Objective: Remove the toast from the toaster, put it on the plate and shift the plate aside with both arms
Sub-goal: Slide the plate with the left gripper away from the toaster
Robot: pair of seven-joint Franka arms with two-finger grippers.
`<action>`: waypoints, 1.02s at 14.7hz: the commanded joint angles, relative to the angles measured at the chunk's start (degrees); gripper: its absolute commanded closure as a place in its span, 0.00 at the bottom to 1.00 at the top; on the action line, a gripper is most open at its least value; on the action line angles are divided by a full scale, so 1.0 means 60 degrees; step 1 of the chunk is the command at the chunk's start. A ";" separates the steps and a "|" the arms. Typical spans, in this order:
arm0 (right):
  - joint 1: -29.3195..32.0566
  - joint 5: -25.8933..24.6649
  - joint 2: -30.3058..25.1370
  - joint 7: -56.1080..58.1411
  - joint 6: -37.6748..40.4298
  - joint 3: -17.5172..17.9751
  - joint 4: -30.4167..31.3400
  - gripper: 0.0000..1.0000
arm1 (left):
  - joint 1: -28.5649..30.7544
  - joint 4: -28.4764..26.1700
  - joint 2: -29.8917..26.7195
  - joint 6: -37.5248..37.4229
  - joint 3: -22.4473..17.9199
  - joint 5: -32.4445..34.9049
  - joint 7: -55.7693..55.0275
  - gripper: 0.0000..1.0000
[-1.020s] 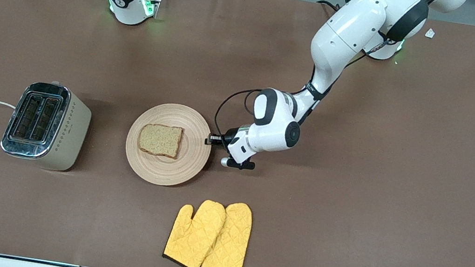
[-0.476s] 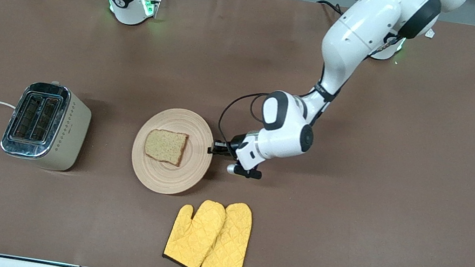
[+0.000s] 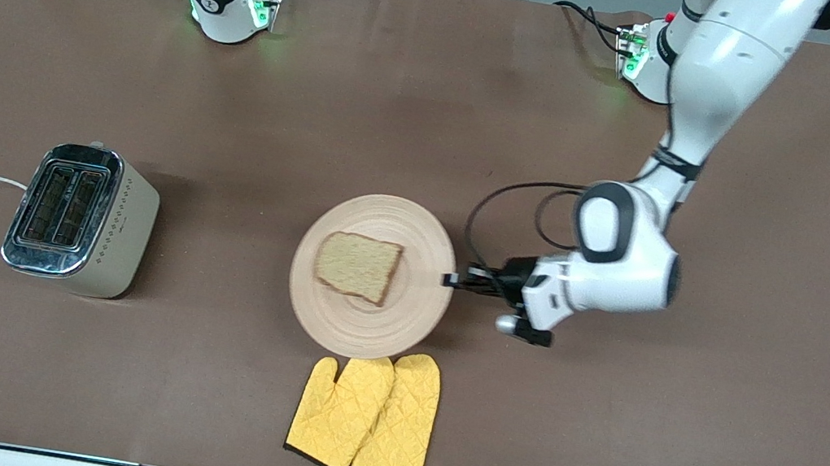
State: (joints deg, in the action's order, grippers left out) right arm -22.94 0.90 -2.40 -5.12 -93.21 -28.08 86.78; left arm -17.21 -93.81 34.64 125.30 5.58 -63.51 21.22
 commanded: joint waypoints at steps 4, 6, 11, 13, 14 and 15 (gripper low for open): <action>-0.0278 -0.0033 0.0180 -0.0158 0.0125 0.0023 -0.0255 0.00 | 0.3843 -0.0786 -0.0238 -0.3096 0.0138 0.0649 0.2394 1.00; -0.0527 -0.0106 0.0165 -0.0128 0.0169 0.0008 -0.0255 0.00 | 0.5002 -0.0728 -0.0003 -0.3639 0.0153 0.1178 0.3081 1.00; -0.0806 -0.0165 0.0383 -0.0114 0.0257 0.0023 -0.0211 0.00 | 0.7010 -0.0610 0.0918 -0.4125 0.0153 0.1752 0.4985 1.00; -0.0820 -0.0150 0.0662 -0.0172 0.0213 -0.0007 -0.0240 0.00 | 0.7407 -0.0596 0.1343 -0.4125 0.0153 0.1766 0.5675 1.00; -0.0777 -0.0093 0.0678 -0.0129 0.0257 -0.0007 -0.0255 0.00 | 0.7554 -0.0610 0.1505 -0.4125 0.0153 0.1766 0.5895 0.99; -0.0719 -0.0136 0.0663 -0.0114 0.0272 0.0022 -0.0240 0.00 | 0.7701 -0.0610 0.1622 -0.4125 0.0153 0.1766 0.5970 0.99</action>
State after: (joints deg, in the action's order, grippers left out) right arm -27.47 0.88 1.20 -5.21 -92.20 -27.98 86.00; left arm 27.29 -98.11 43.31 102.54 5.53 -52.78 55.50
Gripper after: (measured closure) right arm 0.000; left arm 0.903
